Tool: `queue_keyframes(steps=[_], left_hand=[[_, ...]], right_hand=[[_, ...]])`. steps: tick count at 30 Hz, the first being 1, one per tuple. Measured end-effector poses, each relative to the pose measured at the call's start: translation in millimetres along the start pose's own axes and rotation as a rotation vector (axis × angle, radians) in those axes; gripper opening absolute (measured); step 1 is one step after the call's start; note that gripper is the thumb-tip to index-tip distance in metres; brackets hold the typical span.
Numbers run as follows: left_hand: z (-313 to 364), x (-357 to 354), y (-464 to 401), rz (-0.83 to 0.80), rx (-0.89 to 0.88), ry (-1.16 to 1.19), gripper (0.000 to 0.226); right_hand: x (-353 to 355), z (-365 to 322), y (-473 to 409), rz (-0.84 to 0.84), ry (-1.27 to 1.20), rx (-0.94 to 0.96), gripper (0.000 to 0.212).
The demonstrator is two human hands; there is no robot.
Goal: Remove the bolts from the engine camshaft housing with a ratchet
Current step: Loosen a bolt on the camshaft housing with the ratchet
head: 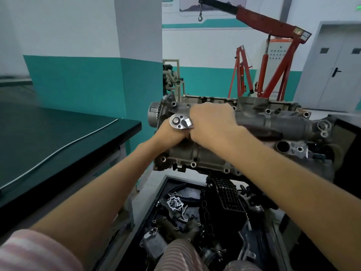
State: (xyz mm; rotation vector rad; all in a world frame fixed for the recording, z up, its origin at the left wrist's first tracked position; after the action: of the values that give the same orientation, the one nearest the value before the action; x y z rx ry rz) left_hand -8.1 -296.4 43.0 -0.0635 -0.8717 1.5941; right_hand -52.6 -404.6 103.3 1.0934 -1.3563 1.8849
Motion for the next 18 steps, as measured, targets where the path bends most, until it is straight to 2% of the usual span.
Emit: queue_keyframes(steps=[2, 3, 4, 5, 6, 7, 8, 9, 10, 12, 15, 17, 18], left_hand=[[-6, -4, 4, 0.03, -0.017, 0.056, 0.026], [-7, -6, 8, 0.06, -0.007, 0.084, 0.028], [-7, -10, 12, 0.092, 0.009, 0.119, 0.029], [-8, -12, 14, 0.134, 0.022, 0.148, 0.032], [-9, -14, 14, 0.171, 0.048, 0.173, 0.035], [-14, -16, 14, 0.205, 0.09, 0.187, 0.037], [-17, -17, 14, 0.23, 0.146, 0.199, 0.038], [-19, -17, 16, 0.24, 0.186, 0.219, 0.039], [-20, -16, 17, 0.237, 0.182, 0.21, 0.04], [-17, -14, 15, 0.197, 0.075, 0.147, 0.038], [-13, -11, 7, 0.079, 0.05, 0.091, 0.03], [-14, -6, 5, 0.051, 0.036, 0.069, 0.027], [-14, -4, 5, 0.046, 0.014, 0.066, 0.027]], right_hand=[[-12, -3, 11, 0.177, 0.145, -0.005, 0.028], [-19, -5, 19, 0.208, 0.149, 0.0, 0.028], [-27, -7, 27, 0.169, 0.087, -0.013, 0.025], [-33, -8, 34, 0.038, -0.074, -0.036, 0.022], [-38, -11, 39, -0.18, -0.334, -0.04, 0.016], [-42, -16, 44, -0.484, -0.649, -0.034, 0.009], [-42, -22, 49, -0.74, -0.946, -0.027, 0.011], [-42, -26, 51, -0.891, -1.123, -0.028, 0.019], [-42, -24, 52, -0.937, -1.165, -0.037, 0.024], [-38, -13, 47, -0.827, -0.956, 0.001, 0.027], [-17, 15, 29, -0.53, -0.328, 0.03, 0.021], [2, 30, 16, -0.168, -0.014, -0.021, 0.019], [11, 34, 12, 0.019, 0.049, -0.04, 0.018]])
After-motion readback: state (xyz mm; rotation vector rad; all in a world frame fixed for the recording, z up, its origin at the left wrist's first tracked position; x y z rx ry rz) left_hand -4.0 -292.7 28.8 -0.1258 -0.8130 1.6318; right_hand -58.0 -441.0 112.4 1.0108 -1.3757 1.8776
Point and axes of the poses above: each hand's wrist, its own y-axis away from the middle knuckle, its own x-axis out of the back of the hand, z = x × y, the point moved 2 cm from there along -y, towards the middle knuckle, and after that the axes turned 6 degrees about -x, right-handed, at the moved point
